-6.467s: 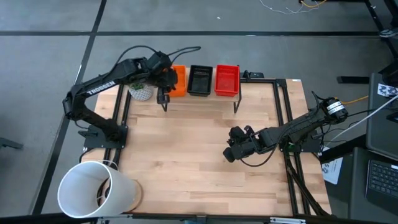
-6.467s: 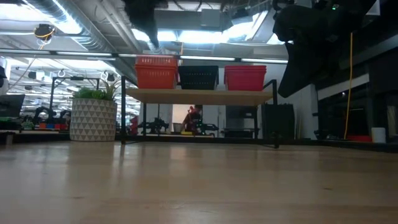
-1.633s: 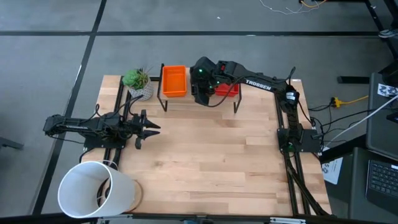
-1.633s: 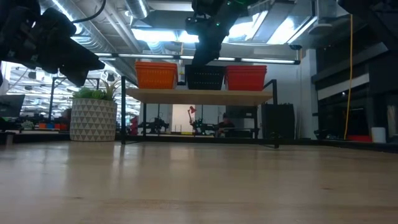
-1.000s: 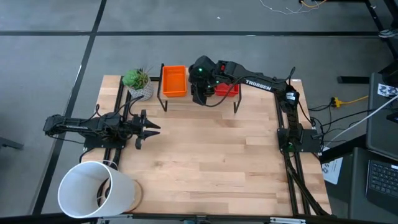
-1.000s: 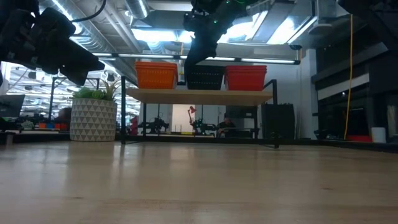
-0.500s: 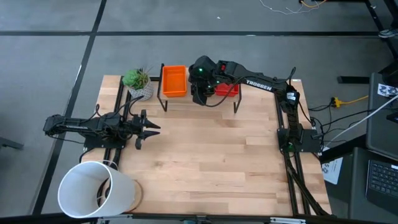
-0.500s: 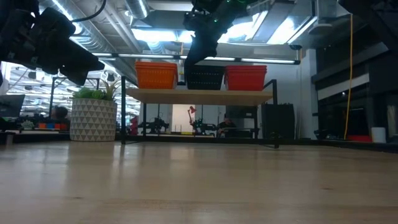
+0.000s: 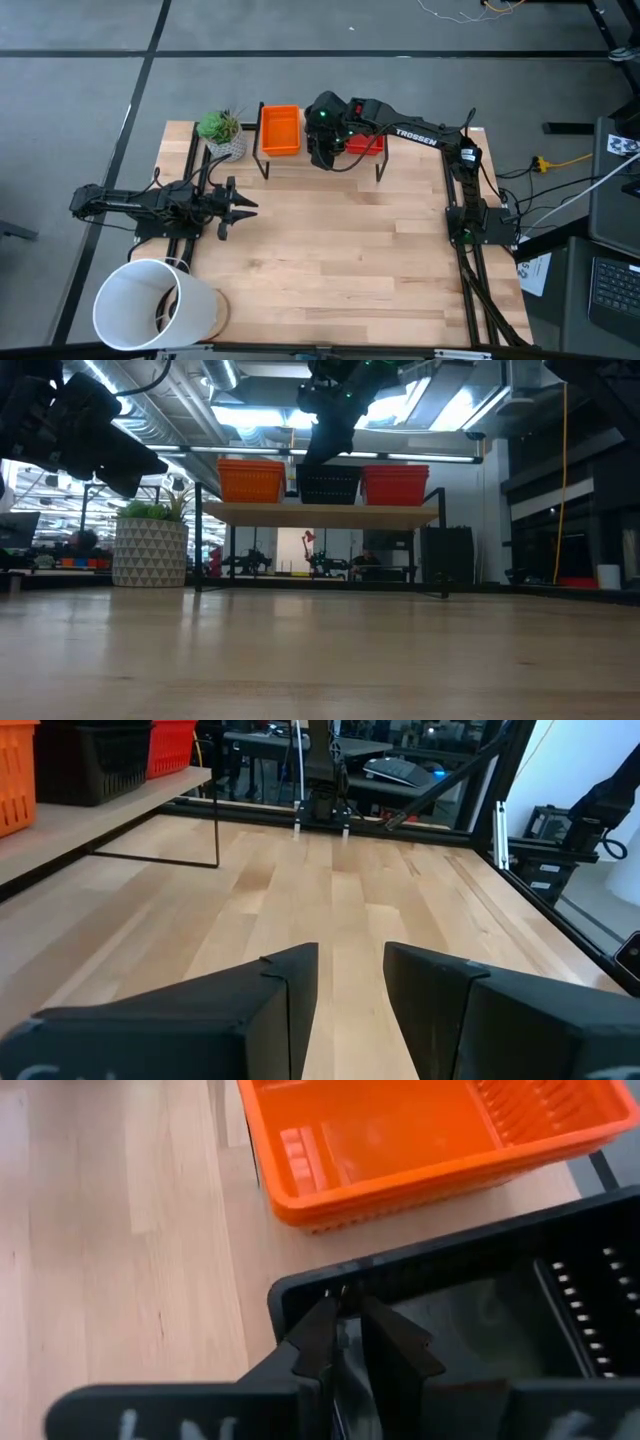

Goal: Stack baskets on shelf by color
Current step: Adjust the stacked bins on the shelf, then return to Home Position

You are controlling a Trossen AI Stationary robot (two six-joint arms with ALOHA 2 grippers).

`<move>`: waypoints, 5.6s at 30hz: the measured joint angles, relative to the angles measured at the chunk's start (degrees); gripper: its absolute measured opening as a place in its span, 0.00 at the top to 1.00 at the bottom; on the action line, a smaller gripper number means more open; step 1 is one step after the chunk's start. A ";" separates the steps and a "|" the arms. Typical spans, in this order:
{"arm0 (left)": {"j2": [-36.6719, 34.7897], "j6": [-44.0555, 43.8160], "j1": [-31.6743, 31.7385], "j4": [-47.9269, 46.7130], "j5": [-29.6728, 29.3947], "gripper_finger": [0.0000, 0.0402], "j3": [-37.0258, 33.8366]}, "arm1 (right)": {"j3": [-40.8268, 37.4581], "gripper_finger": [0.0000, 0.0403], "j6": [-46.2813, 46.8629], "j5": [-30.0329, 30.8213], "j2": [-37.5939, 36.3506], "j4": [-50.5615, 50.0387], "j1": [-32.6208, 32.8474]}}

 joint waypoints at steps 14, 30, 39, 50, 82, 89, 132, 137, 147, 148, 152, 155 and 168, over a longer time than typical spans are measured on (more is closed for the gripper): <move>0.00 0.01 -0.01 0.00 0.02 0.73 0.00 | 0.02 0.87 1.31 -0.04 0.90 2.06 0.70; -0.02 -0.73 -0.02 -3.61 0.02 0.73 0.04 | 5.49 0.87 4.69 -0.01 0.87 -3.21 1.30; -0.04 -2.45 -0.03 -2.03 -0.61 0.73 0.00 | 18.17 0.87 5.65 2.28 -0.17 -22.86 6.16; 0.07 -5.57 0.00 -2.95 -0.61 0.73 0.00 | -3.98 0.87 5.47 9.91 -19.69 -23.72 -0.14; 0.07 -5.57 0.00 -2.95 -0.61 0.73 -0.02 | -26.71 0.87 -5.15 7.99 -26.32 -14.12 -10.15; 0.07 -5.57 0.00 -2.95 -0.61 0.73 -0.02 | -26.71 0.87 -5.08 5.47 -26.42 -12.79 -9.21; 0.11 -5.55 -0.02 -2.41 -0.59 0.73 -0.04 | -110.35 0.87 8.90 6.50 -116.26 51.71 20.50; 0.11 -5.55 -0.02 -2.48 -0.43 0.73 -0.04 | -116.21 0.87 7.22 1.91 -116.30 60.61 22.80; 0.11 -5.55 -0.02 -2.51 -0.44 0.73 -0.04 | -116.34 0.87 10.59 1.94 -116.25 55.70 24.54; 0.11 -5.55 0.00 -2.51 -0.42 0.73 -0.04 | -116.34 0.87 11.54 1.95 -116.25 55.05 24.54; 0.11 -5.55 0.00 -2.51 -0.44 0.73 -0.04 | -116.34 0.87 11.37 1.93 -116.25 53.84 24.54; 0.11 -5.55 -0.01 -2.51 -0.42 0.73 -0.04 | -116.34 0.87 11.58 1.94 -116.26 53.84 24.54; 0.11 -5.55 0.00 -2.53 -0.44 0.73 -0.04 | -116.34 0.87 11.46 1.93 -116.24 53.64 24.54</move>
